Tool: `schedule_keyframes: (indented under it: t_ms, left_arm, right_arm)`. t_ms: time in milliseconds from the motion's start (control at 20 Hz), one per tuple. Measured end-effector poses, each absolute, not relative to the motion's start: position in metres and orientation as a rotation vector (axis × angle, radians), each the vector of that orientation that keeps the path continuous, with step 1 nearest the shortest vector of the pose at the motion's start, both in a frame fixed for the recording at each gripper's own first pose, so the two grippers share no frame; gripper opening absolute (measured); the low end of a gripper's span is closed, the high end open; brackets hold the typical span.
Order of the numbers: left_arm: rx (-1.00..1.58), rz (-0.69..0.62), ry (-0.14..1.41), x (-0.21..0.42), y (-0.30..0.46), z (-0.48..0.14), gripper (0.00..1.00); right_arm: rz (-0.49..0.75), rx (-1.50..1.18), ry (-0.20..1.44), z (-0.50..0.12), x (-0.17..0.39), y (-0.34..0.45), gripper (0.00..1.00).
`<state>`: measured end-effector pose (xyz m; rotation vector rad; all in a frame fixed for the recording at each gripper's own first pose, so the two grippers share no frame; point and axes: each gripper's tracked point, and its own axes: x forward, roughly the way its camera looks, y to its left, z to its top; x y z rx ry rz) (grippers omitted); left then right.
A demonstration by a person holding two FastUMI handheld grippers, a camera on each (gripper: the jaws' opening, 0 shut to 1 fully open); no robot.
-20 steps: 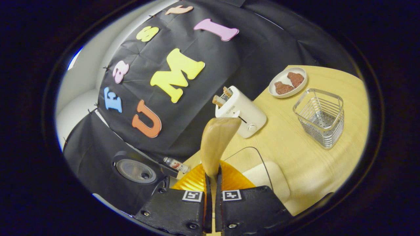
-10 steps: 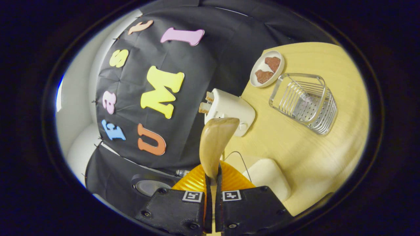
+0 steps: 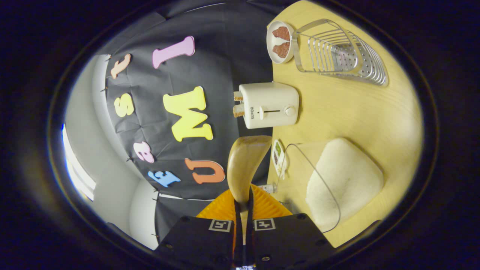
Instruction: Close the left gripper, press the button to open the rice cooker; take a wooden spoon from the chopstick holder with the right hand, scoop a spoonful of rice and pour it into the rice cooker, then put the wooden spoon back into the chopstick holder.
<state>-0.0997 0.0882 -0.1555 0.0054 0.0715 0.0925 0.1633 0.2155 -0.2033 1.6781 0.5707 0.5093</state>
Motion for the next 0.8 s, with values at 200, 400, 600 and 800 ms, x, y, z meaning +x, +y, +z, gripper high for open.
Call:
schedule_keyframes:
  t_ms: [200, 400, 600, 800]
  left_arm:
    - [0.014, 0.113, 0.072, -0.105, 0.101, -0.151, 0.96]
    - [-0.008, 0.119, 0.055, -0.115, 0.113, -0.145, 0.95]
    - [-0.011, 0.148, 0.042, -0.126, 0.131, -0.145, 0.95]
    - [-0.006, 0.178, 0.049, -0.135, 0.148, -0.153, 0.96]
  right_arm:
    - [0.558, 1.686, 0.549, -0.168, 0.163, 0.239, 0.08]
    - [0.576, 1.683, 0.554, -0.149, 0.163, 0.267, 0.08]
    - [0.590, 1.625, 0.570, -0.138, 0.166, 0.310, 0.08]
    - [0.600, 1.557, 0.611, -0.131, 0.164, 0.358, 0.08]
